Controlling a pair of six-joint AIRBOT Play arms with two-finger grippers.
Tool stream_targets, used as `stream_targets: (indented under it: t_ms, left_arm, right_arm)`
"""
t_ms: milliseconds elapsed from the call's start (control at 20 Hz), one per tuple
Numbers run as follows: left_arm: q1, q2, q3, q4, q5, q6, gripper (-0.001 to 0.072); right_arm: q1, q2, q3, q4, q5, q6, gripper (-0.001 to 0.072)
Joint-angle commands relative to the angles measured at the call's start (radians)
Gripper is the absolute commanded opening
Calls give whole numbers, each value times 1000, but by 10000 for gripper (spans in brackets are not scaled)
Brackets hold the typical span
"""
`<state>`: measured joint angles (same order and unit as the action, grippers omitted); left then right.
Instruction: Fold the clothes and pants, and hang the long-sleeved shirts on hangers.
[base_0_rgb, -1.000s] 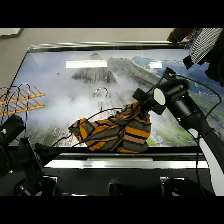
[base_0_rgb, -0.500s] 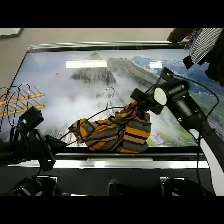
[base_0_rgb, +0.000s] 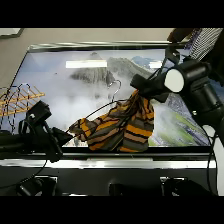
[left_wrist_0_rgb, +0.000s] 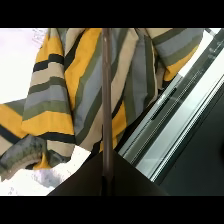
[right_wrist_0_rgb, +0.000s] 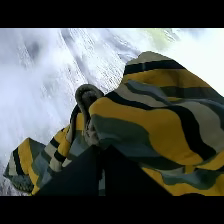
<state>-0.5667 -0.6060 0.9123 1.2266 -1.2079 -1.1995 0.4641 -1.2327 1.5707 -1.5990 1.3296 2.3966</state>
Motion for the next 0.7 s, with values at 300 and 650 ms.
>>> stream_targets:
  t_ms: [300, 650]
  left_arm:
    - [0, -142, 0, -157, 130, 224, 20]
    - [0, -217, 0, -338, 211, 345, 20]
  right_arm:
    - [0, 50, 167, -42, 362, -207, 33]
    - [0, 62, 167, -151, 372, -315, 34]
